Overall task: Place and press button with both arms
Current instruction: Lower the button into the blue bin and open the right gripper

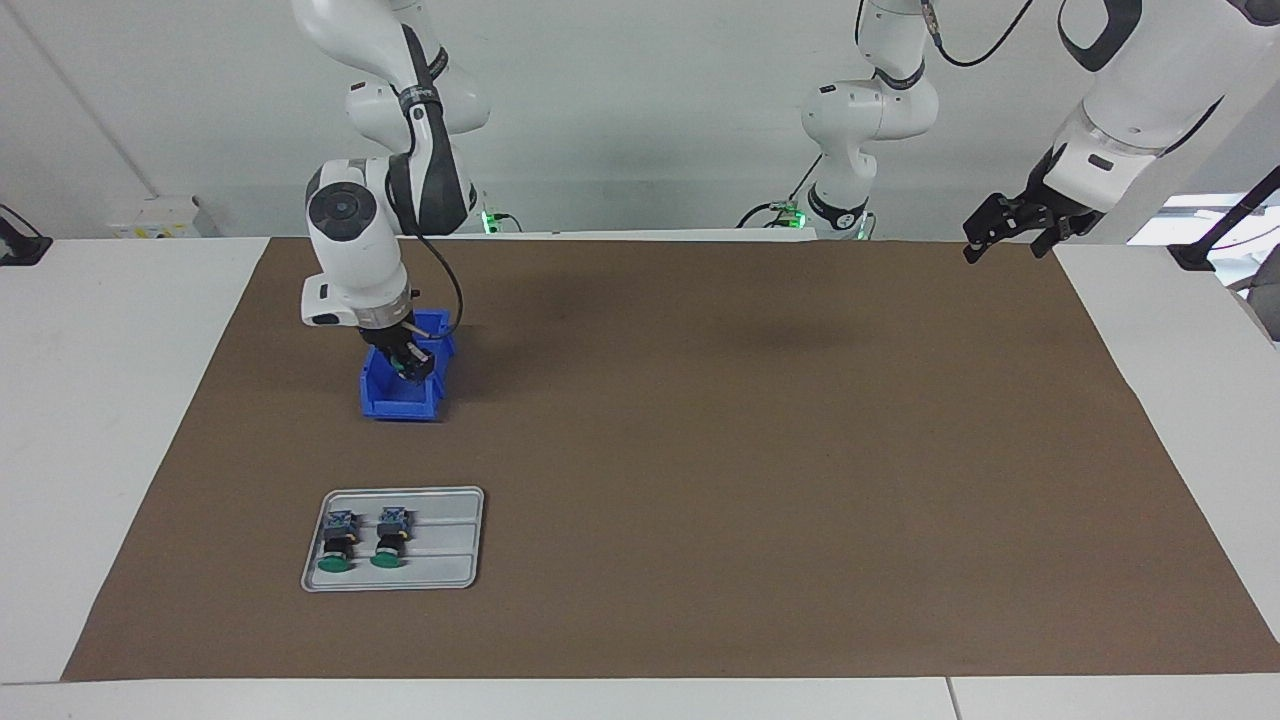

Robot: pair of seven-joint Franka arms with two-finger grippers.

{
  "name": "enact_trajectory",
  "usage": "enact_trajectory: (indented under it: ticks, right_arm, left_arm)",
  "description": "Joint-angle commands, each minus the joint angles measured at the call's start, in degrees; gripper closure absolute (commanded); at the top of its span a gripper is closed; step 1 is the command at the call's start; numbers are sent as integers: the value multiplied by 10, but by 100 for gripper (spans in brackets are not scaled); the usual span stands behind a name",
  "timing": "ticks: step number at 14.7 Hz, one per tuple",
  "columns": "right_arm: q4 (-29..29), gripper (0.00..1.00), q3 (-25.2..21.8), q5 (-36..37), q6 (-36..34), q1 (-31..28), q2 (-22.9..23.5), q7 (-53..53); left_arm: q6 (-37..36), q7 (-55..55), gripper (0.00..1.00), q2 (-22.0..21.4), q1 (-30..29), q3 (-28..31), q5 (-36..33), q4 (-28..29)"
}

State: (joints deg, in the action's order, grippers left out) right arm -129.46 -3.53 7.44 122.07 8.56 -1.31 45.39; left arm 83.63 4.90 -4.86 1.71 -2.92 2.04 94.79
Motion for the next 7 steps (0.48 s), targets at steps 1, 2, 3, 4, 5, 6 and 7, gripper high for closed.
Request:
enact_trajectory:
  ticks: [1, 2, 3, 4, 5, 6, 7]
  right_arm:
    - [-23, 94, 3, 14, 19, -6, -11, 9]
    - [-23, 90, 3, 14, 19, -4, -11, 10]
    - [-23, 89, 3, 14, 20, -5, -11, 10]
    - [-23, 87, 3, 14, 20, -5, -11, 8]
    - [-23, 71, 3, 14, 19, -4, -11, 8]
    - [-23, 44, 3, 14, 20, -5, -11, 8]
    - [-22, 30, 3, 14, 20, -5, -11, 8]
  left_arm:
    - [4, -4, 0, -11, -7, -2, 7, 14]
    - [4, -4, 0, -12, -7, -2, 7, 14]
    - [4, -4, 0, -12, -7, -2, 7, 14]
    - [4, -4, 0, -11, -7, -2, 7, 14]
    - [4, -4, 0, -12, -7, -2, 7, 14]
    - [4, -4, 0, -11, -7, -2, 7, 14]
    - [4, -4, 0, -11, -7, -2, 7, 14]
